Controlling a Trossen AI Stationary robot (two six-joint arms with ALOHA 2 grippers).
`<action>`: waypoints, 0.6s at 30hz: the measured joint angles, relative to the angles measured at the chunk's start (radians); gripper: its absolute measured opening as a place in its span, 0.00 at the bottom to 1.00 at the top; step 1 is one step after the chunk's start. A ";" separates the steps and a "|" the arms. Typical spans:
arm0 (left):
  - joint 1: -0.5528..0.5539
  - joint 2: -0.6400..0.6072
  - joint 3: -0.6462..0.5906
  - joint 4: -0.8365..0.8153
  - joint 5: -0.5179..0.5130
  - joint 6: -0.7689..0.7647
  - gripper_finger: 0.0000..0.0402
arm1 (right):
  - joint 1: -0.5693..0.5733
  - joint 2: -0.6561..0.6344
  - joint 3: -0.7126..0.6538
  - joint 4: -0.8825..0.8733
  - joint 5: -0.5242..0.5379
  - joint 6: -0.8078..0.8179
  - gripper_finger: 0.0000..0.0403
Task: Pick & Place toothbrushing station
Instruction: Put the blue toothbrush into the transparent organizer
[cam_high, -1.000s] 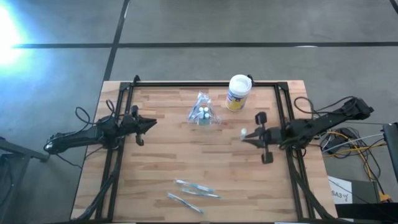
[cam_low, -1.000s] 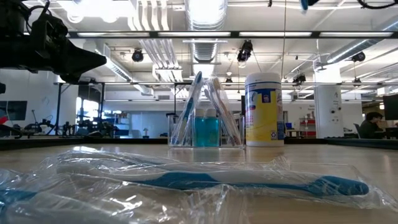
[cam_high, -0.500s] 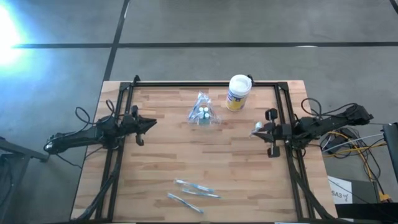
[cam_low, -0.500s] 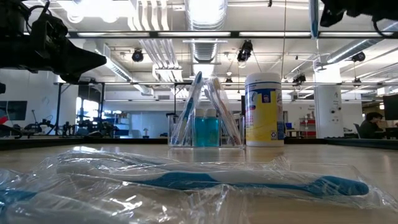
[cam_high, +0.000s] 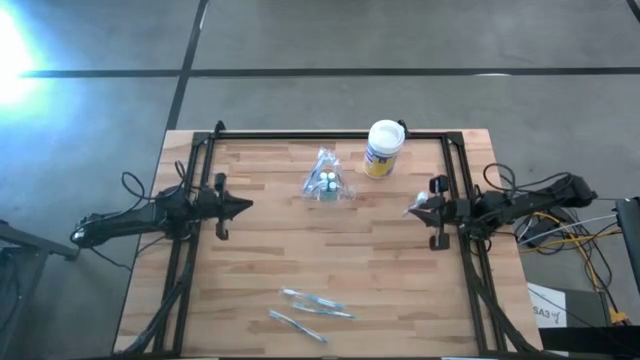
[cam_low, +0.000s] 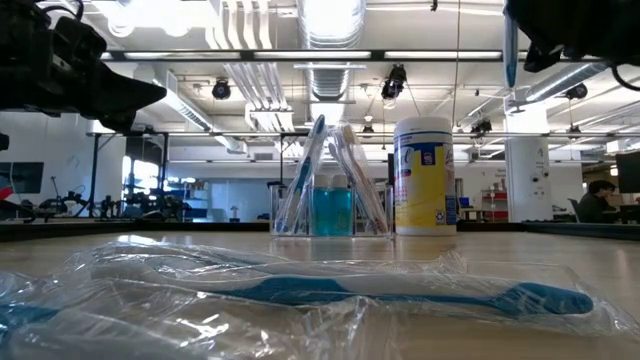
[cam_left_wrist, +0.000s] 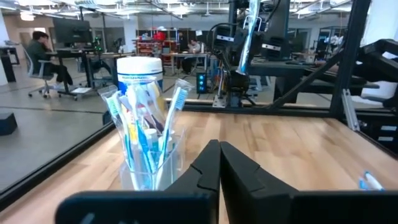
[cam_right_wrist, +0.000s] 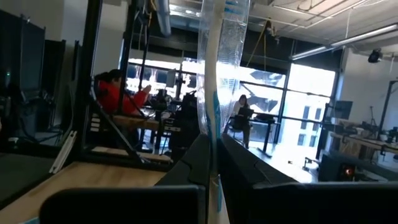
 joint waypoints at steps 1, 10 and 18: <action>0.000 0.000 0.000 0.000 0.000 0.008 0.01 | 0.000 -0.009 -0.010 0.000 0.000 0.004 0.03; 0.000 0.000 0.000 0.003 -0.003 0.041 0.07 | 0.000 -0.105 -0.035 -0.043 0.031 0.020 0.03; 0.000 0.000 0.000 0.004 -0.003 0.037 0.08 | 0.000 -0.104 -0.040 -0.052 0.031 -0.001 0.03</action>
